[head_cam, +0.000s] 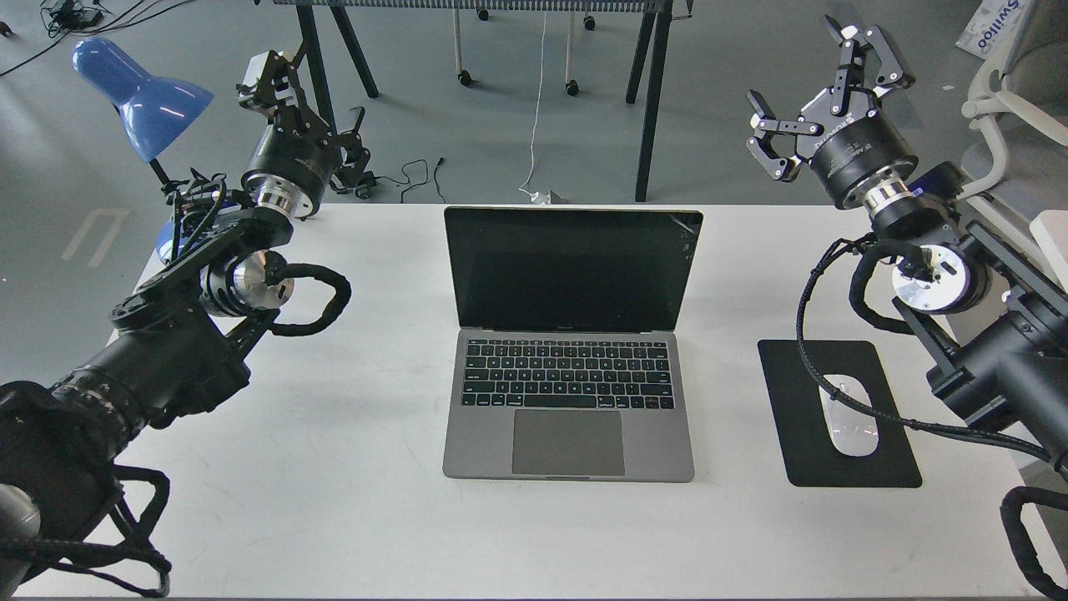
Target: Close notebook with right arm
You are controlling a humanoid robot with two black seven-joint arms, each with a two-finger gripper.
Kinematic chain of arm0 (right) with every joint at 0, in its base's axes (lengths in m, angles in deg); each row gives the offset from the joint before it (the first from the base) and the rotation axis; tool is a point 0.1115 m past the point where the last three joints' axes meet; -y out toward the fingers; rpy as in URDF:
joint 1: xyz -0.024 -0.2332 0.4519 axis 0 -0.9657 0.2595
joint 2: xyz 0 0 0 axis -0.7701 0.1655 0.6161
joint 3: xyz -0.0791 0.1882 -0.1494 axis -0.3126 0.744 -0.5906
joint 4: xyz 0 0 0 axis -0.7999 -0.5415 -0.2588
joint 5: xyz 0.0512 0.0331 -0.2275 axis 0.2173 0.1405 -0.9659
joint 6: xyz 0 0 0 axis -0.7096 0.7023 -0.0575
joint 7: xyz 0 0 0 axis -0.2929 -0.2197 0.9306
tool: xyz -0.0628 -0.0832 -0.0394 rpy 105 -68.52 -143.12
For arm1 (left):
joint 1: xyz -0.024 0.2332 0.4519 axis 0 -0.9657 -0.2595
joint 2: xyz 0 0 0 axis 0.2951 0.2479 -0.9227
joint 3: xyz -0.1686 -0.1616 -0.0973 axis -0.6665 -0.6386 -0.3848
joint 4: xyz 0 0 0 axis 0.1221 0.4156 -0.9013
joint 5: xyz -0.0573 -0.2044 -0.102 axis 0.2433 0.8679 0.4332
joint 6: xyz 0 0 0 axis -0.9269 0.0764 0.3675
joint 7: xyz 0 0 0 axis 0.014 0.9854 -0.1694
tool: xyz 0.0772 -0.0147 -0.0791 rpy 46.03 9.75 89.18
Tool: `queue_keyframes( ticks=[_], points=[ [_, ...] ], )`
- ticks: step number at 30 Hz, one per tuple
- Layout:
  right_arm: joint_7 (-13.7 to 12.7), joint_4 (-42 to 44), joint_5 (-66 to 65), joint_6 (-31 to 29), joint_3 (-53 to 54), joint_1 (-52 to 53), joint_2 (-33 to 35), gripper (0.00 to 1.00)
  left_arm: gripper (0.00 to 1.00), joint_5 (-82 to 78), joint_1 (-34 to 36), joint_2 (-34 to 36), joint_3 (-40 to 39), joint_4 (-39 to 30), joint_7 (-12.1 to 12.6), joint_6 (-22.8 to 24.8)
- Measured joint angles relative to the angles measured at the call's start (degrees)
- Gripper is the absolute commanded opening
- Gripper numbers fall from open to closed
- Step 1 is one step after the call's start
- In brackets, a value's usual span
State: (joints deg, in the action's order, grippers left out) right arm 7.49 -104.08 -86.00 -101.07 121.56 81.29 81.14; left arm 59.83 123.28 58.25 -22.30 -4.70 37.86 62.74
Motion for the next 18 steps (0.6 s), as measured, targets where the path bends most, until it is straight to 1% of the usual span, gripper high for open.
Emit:
queue_keyframes(
  ticks=[7,12,15,18],
  points=[
    [0.0,0.0,0.0,0.0,0.3,-0.2,0.1,1.0,1.0,-0.1,0.0,-0.2,0.0,0.0,0.0,-0.9],
    [0.0,-0.1,0.0,0.2,-0.4,-0.2,-0.2,1.0,1.0,0.0,0.0,-0.1,0.0,0.0,0.0,-0.5],
    [-0.3,-0.1,-0.5,2.2,-1.6,0.9,-0.5,1.0,1.0,0.0,0.0,-0.1,0.0,0.0,0.0,-0.4],
    [-0.6,0.5,-1.2,4.3,-4.9,4.0,-0.5,1.0,1.0,0.0,0.0,-0.1,0.0,0.0,0.0,-0.4]
  ],
)
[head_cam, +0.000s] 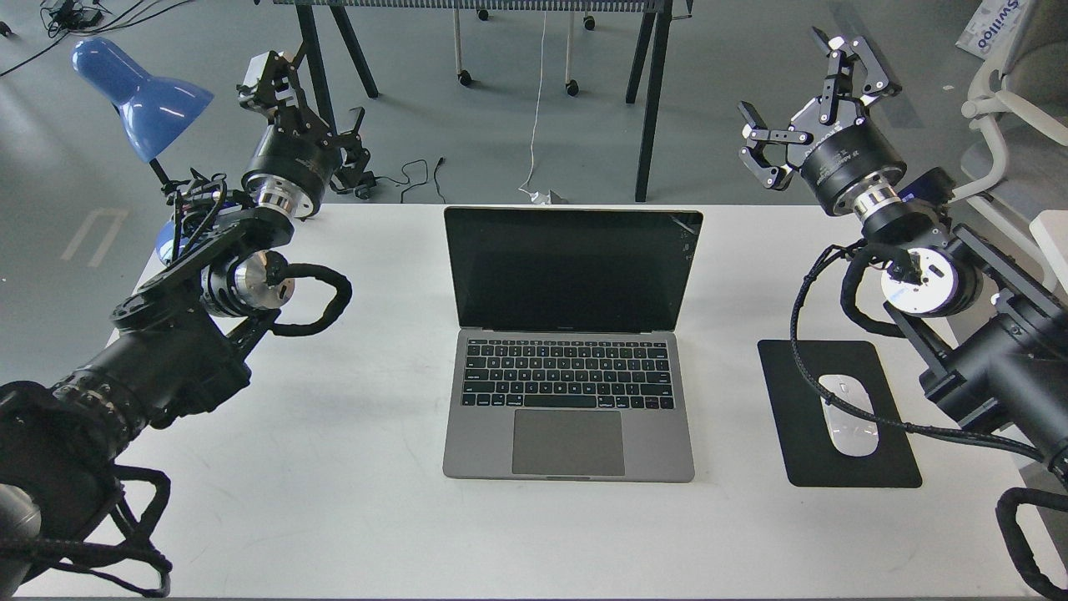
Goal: Close notebook with right arm
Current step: 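Swing the right gripper over the top edge of the laptop screen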
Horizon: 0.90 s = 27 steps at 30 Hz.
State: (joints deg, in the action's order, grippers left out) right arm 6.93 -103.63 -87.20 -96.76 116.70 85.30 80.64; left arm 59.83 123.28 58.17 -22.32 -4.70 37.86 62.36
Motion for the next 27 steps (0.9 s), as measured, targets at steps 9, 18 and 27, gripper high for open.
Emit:
queue_keyframes(
  ticks=[9,18,27],
  points=[
    [-0.3,7.8,-1.2,5.0,-19.6,14.0,-4.0,1.0,1.0,0.0,0.0,0.0,0.0,0.0,0.0,0.0],
    [-0.8,26.5,-1.2,5.6,-34.1,22.6,-16.3,1.0,1.0,0.0,0.0,0.0,0.0,0.0,0.0,0.0],
    [-0.8,28.9,-1.4,4.4,-42.3,23.2,-19.8,1.0,1.0,0.0,0.0,0.0,0.0,0.0,0.0,0.0]
  ],
)
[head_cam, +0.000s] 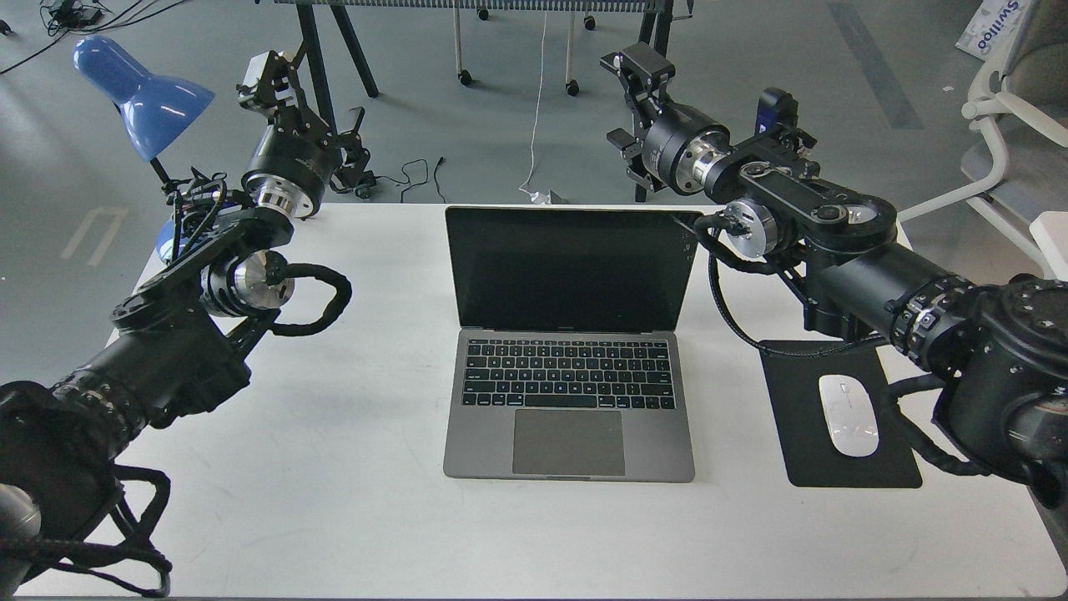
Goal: Close notebook with right arm
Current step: 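Swing the right gripper over the top edge of the laptop screen, then push the laptop screen down toward the keyboard with the right gripper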
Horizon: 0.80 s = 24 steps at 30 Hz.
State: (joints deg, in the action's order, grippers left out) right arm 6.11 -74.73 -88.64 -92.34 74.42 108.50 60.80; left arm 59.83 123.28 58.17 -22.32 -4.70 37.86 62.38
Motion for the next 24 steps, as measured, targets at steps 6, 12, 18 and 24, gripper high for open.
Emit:
queue_keyframes(
  ticks=[6,12,18,24],
  points=[
    [0.1,-0.1,0.0,-2.1,-2.0,-0.6,0.2,1.0,1.0,0.0,0.0,0.0,0.0,0.0,0.0,-0.1],
    [0.1,-0.6,-0.1,-5.7,-2.2,-0.7,0.3,1.0,1.0,0.2,0.0,0.0,0.0,0.0,0.0,-0.1],
    [0.1,-3.6,-0.1,-10.3,-2.4,-0.9,0.4,1.0,1.0,0.2,0.0,0.0,0.0,0.0,0.0,-0.1],
    [0.2,-13.1,-0.2,-12.0,-6.7,-1.8,5.1,1.0,1.0,0.3,0.0,0.1,0.0,0.0,0.0,-0.1]
  ],
)
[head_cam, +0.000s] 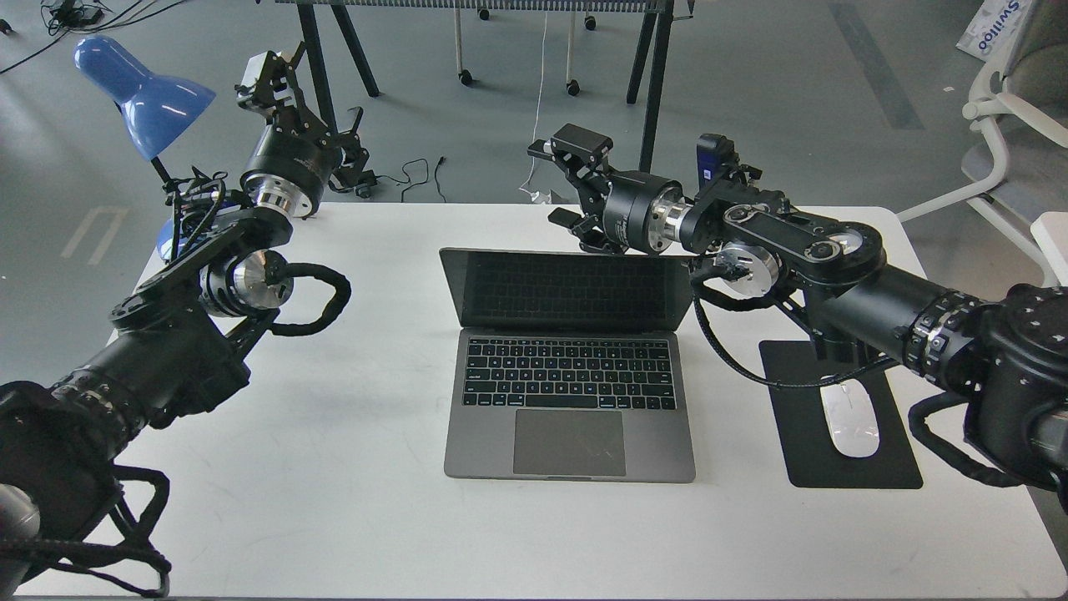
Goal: Close notebook with right arm
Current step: 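Push the laptop screen down toward the keyboard with the right gripper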
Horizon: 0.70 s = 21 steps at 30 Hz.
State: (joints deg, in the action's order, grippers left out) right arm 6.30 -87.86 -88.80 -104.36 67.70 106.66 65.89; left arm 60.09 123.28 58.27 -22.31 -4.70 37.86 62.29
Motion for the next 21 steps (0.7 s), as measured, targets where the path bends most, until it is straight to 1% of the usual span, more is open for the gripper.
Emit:
queue_keyframes(
  ticks=[4,8,13,21],
  points=[
    [0.0,-7.0,0.0,-0.1,-0.8,-2.1,2.9,1.0,1.0,0.0,0.0,0.0,0.0,0.0,0.0,0.0],
    [0.0,-10.6,0.0,-0.1,-1.0,-5.0,4.5,1.0,1.0,0.0,0.0,0.0,0.0,0.0,0.0,0.0],
    [-0.1,-12.6,-2.4,-0.1,-1.3,-9.9,5.0,1.0,1.0,0.0,0.0,0.0,0.0,0.0,0.0,0.0],
    [-0.1,-12.6,-6.4,0.1,-2.0,-16.1,5.1,1.0,1.0,0.0,0.0,0.0,0.0,0.0,0.0,0.0]
  ],
)
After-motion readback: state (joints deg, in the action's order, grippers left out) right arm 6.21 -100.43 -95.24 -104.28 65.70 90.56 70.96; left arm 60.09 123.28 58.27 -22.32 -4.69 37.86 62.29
